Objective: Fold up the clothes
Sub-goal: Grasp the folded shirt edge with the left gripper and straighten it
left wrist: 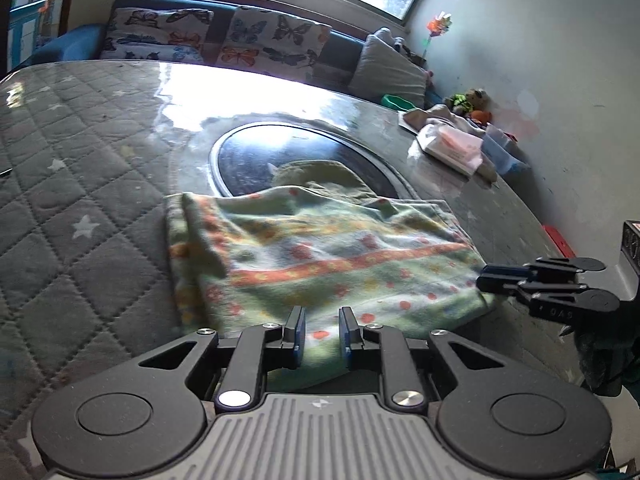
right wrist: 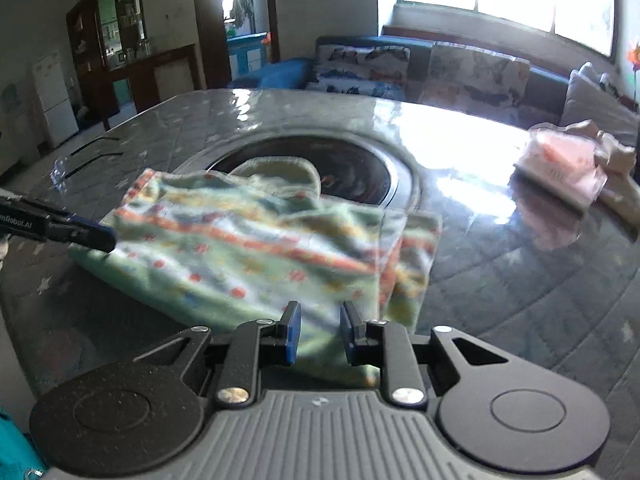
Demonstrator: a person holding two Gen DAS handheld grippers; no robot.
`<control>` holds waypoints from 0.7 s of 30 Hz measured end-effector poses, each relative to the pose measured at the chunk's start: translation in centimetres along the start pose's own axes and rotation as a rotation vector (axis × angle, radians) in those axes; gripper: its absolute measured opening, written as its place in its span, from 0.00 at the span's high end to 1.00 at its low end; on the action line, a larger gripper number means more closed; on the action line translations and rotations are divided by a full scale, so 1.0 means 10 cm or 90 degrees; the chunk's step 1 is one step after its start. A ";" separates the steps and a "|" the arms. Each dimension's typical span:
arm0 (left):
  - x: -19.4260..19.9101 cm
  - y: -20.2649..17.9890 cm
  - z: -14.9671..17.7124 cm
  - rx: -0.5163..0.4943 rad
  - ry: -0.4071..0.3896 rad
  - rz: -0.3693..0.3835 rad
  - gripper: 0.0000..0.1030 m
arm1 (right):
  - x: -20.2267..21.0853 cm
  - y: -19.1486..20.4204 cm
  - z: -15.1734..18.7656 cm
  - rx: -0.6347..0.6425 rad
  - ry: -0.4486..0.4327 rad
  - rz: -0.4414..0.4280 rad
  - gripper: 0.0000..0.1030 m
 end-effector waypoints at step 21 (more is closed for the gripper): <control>-0.11 0.28 -0.40 0.013 -0.033 -0.052 0.80 | -0.56 -0.15 -0.40 -0.024 -0.017 0.030 0.79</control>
Point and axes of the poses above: each gripper's, at about its wrist camera, not at the fingertips, and x roughly against the way its jaws point, y to its left, z to its underside, the point moved 2 cm from there along -x, roughly the way its jaws point, and after that the axes turned 7 degrees about z, right-handed, at the moved point
